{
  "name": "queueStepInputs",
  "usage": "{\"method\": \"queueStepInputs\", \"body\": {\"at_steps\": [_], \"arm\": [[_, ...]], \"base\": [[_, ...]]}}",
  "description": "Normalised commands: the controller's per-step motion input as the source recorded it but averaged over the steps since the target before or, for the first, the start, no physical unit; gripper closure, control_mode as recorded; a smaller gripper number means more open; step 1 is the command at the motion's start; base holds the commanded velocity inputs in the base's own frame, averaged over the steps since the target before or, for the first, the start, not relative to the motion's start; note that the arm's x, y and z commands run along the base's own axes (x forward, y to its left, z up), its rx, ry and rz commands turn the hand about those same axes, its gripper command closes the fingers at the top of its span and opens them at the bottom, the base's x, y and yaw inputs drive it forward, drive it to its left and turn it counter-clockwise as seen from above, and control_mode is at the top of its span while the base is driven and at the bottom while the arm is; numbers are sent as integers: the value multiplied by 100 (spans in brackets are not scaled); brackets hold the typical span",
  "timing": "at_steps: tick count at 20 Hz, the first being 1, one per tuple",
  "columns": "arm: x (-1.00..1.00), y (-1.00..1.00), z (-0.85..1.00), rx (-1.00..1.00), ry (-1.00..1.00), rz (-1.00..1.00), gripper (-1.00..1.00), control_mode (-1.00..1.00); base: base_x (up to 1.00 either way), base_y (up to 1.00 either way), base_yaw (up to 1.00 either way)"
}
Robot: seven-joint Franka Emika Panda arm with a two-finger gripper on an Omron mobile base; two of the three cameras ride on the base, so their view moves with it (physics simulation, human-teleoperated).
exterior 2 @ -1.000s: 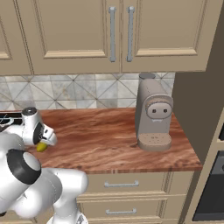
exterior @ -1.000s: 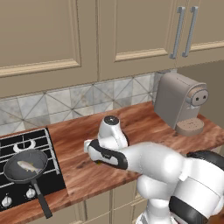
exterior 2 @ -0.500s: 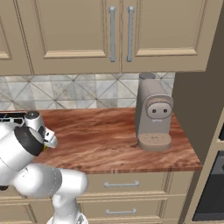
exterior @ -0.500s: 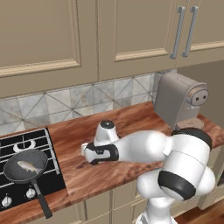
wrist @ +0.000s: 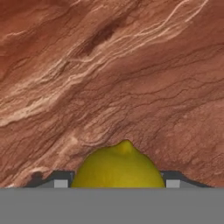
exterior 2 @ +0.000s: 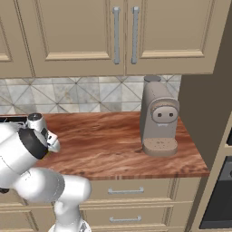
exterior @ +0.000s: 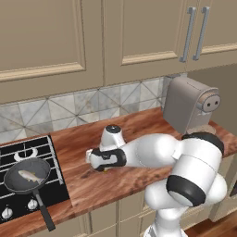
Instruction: Place both pans onto different burners. Then place the lemon and the fish on different pans.
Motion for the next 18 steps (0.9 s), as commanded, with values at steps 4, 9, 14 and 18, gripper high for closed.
{"method": "queueStepInputs", "body": {"at_steps": [4, 9, 14, 18], "arm": [[-10, 0, 52, 3, -4, 0, 100, -100], [-39, -1, 74, 7, -12, 0, 100, -100], [-43, -7, 66, 10, -9, 0, 100, -100], [-51, -16, 70, 10, -9, 0, 100, -100]], "base": [[0, 0, 0], [0, 0, 0], [0, 0, 0], [0, 0, 0]]}}
